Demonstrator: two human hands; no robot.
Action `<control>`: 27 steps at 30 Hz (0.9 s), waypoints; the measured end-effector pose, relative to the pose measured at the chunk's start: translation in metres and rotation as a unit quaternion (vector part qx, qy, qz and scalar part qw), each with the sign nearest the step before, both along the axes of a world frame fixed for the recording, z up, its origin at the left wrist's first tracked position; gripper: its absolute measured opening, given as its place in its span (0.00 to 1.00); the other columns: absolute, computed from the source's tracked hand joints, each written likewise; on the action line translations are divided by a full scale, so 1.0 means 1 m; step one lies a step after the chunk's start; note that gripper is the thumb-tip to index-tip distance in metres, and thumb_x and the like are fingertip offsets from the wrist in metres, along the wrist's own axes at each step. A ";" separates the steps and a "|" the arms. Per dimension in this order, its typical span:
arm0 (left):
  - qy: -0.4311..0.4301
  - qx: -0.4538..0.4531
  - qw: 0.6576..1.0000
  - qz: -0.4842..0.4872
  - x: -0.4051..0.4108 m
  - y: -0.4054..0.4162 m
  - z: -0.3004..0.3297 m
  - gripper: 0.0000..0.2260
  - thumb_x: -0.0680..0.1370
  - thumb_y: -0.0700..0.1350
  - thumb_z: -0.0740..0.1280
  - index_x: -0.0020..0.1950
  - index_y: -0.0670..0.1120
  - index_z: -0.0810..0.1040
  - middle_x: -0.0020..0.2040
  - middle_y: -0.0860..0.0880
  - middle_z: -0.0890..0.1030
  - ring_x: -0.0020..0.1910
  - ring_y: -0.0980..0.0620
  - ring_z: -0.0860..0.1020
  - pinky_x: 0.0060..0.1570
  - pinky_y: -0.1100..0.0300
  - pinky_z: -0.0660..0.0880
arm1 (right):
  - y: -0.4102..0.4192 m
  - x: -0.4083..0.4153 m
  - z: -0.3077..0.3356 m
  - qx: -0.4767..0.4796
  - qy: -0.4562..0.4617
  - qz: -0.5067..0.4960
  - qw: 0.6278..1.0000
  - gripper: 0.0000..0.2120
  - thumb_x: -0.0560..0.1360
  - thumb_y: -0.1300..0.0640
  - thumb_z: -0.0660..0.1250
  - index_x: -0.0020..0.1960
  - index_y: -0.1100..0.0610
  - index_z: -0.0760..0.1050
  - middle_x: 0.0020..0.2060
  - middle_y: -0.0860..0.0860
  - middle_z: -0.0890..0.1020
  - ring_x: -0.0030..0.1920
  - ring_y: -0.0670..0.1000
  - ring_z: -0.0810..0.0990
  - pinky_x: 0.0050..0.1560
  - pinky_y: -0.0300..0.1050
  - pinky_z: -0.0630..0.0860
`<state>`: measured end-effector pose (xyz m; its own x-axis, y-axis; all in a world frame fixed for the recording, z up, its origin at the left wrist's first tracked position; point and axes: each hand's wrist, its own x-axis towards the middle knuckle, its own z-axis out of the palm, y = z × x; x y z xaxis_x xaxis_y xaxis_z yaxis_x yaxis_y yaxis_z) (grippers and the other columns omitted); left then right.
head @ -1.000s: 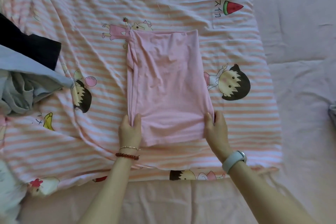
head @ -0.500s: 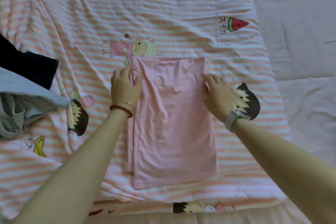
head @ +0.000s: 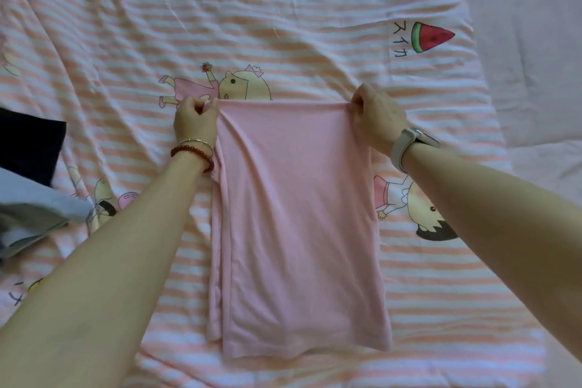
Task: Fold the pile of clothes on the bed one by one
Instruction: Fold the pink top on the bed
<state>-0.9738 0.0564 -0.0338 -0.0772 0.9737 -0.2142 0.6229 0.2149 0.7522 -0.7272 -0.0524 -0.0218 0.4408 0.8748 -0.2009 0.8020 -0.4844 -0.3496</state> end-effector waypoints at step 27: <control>0.077 0.299 0.840 -0.447 -0.111 -0.216 0.073 0.06 0.70 0.36 0.60 0.44 0.46 0.69 0.52 0.45 0.82 0.52 0.49 0.76 0.46 0.57 0.73 | -0.249 -0.081 0.052 0.238 0.063 0.212 0.946 0.04 0.77 0.60 0.59 0.52 0.56 0.69 0.55 0.55 0.81 0.60 0.53 0.76 0.57 0.47 0.74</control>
